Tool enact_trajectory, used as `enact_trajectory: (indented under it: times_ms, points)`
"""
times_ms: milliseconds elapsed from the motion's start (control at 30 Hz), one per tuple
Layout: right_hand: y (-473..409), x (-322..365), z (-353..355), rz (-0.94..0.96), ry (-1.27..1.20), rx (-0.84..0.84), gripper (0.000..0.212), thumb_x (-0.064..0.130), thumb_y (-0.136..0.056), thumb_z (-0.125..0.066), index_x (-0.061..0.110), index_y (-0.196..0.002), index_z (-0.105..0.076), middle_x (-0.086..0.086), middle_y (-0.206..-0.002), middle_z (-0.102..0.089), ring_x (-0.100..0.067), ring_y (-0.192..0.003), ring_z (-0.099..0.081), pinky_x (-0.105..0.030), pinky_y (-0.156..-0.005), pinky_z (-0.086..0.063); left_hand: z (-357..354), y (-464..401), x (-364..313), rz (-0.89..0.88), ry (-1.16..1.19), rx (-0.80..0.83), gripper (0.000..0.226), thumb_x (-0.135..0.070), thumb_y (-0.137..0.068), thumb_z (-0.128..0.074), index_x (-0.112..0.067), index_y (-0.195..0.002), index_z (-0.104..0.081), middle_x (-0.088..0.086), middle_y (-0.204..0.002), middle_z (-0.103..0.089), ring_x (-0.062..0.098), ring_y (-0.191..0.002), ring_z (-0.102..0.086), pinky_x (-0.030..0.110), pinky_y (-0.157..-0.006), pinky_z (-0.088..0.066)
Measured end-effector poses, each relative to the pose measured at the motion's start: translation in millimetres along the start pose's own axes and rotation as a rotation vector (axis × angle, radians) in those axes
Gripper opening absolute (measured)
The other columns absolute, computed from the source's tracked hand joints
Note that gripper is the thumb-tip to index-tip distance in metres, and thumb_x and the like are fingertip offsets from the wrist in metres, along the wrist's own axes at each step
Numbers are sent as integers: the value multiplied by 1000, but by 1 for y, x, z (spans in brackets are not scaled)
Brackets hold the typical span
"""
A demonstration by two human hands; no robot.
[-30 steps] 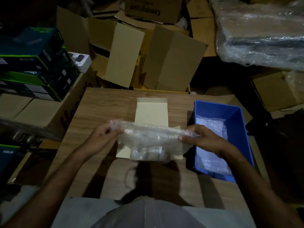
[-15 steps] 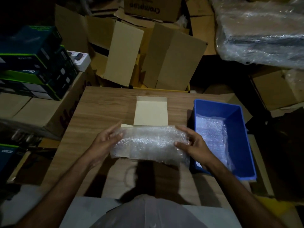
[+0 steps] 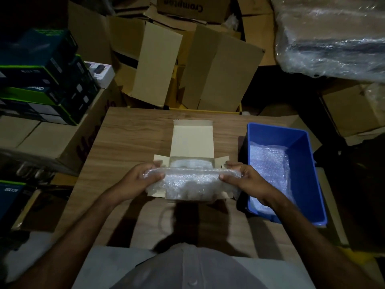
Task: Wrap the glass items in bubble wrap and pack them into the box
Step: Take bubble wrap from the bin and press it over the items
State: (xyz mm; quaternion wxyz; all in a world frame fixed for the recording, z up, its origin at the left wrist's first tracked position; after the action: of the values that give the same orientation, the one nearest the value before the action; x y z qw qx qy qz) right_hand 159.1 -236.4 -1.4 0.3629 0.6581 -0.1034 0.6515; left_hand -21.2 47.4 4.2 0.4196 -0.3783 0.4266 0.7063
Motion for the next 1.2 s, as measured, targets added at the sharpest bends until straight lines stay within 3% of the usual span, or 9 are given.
enact_trajectory:
  times_ms: [100,200,333,433,600,733,833,967,1200]
  points:
    - [-1,-3,-1,47,-6,34,20,18,-93,-72,0,-100,-66,-9,-84,-71,-19,-72,-68,-30,-62,-54,-5,-1,-4,-4,97,68,19,-11,-96,-63,5,-107,-58,20,-89,-68,22,-76,-66,26,-63,-54]
    - [-7,-8,-4,94,1,-24,8,8,-95,-69,4,-102,-67,-10,-84,-72,-24,-71,-66,-32,-62,-53,-6,0,1,69,204,80,12,-7,-100,-58,0,-111,-57,14,-85,-67,22,-67,-63,28,-59,-55]
    - [-11,-16,-10,54,21,-29,30,-15,-91,-58,7,-85,-79,-9,-101,-76,-14,-93,-71,-29,-80,-54,-9,-1,13,171,216,61,23,-14,-96,-54,-4,-97,-74,11,-96,-72,16,-72,-69,24,-66,-56]
    - [-11,-19,-14,35,81,29,12,4,-89,-74,12,-86,-82,-3,-107,-77,-17,-104,-71,-31,-91,-56,-16,-1,16,204,347,71,39,-24,-90,-53,5,-101,-75,12,-113,-75,25,-99,-72,30,-81,-58]
    - [-8,-19,-20,208,442,-39,11,26,-89,-73,27,-98,-67,3,-91,-71,-17,-81,-68,-37,-70,-55,-16,-9,32,64,-124,-45,11,-24,-90,-73,-17,-91,-80,-3,-95,-79,12,-94,-73,42,-93,-56]
    - [-10,-22,-31,250,768,22,37,22,-92,-64,35,-127,-60,3,-115,-65,-14,-103,-62,-32,-86,-52,-22,-12,29,-60,-342,-34,33,-19,-85,-77,-33,-112,-65,-12,-97,-68,6,-93,-64,35,-82,-55]
    - [-17,-17,-42,361,1078,35,24,21,-79,-76,32,-100,-75,-1,-101,-63,-25,-95,-60,-35,-78,-46,-30,-18,21,-231,-683,-47,31,-20,-88,-70,-42,-110,-65,-19,-103,-64,8,-100,-56,34,-88,-38]
    - [-22,-13,-52,252,1316,79,45,50,-60,-85,26,-93,-68,-2,-103,-54,-24,-88,-57,-32,-66,-42,-46,-25,19,-328,-1002,67,27,-15,-72,-78,-36,-88,-72,-13,-99,-52,15,-97,-45,32,-78,-29]
    - [-33,-42,-73,217,1429,296,32,38,-87,-70,21,-113,-65,-4,-123,-53,-26,-102,-65,-35,-63,-52,-66,-28,23,-239,-1060,206,36,-19,-73,-80,-18,-108,-72,3,-104,-53,26,-100,-55,38,-77,-46]
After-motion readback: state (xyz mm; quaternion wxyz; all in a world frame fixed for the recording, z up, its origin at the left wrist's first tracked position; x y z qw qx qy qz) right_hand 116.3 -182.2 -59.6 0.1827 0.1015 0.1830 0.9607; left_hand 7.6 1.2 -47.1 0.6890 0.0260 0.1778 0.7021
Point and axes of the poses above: each hand's wrist, its own y-axis away from the middle knuckle, its own z-axis out of the back of the hand, x = y × z, the point moved 4 cm from there along -y, towards the middle knuckle
